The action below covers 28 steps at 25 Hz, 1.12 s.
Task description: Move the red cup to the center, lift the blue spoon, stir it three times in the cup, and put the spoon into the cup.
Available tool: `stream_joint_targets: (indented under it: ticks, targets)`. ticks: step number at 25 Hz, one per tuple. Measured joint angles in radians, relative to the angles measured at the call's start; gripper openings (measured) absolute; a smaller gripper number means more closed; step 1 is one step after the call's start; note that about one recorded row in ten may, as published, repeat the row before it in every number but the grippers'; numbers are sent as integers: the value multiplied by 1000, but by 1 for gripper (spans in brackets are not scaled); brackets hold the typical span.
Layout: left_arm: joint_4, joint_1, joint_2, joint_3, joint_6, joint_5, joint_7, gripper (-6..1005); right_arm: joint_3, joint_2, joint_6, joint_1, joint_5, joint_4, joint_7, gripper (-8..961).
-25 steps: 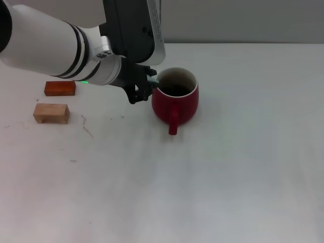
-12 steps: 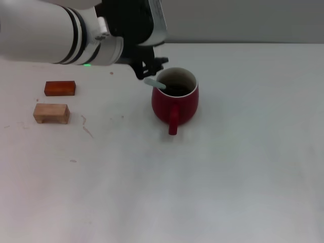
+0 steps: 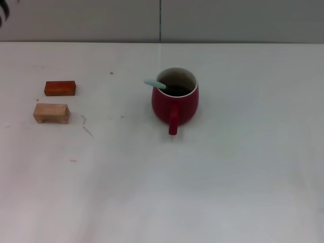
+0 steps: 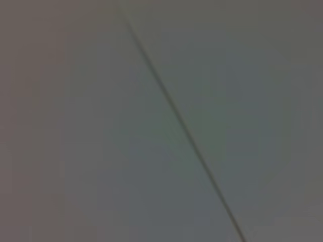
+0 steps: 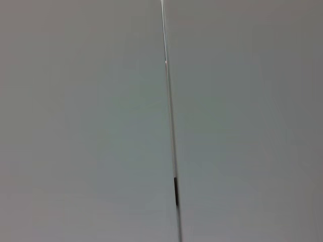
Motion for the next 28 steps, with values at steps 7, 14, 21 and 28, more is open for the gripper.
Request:
stream_joint_targets:
  ticks: [7, 14, 21, 28]
  targets:
    - [244, 117, 2, 33, 373, -7, -169, 707, 9, 0, -41, -10, 4, -4, 0, 826]
    - [602, 133, 1, 59, 609, 5, -363, 849, 21, 0, -113, -31, 6, -2, 0, 825]
    - [1029, 53, -9, 117, 1023, -2, -576, 848, 24, 1, -125, -32, 7, -4, 0, 826]
    - [1212, -8, -9, 124, 1102, -1, -627, 847, 24, 3, -135, -32, 7, -2, 0, 826]
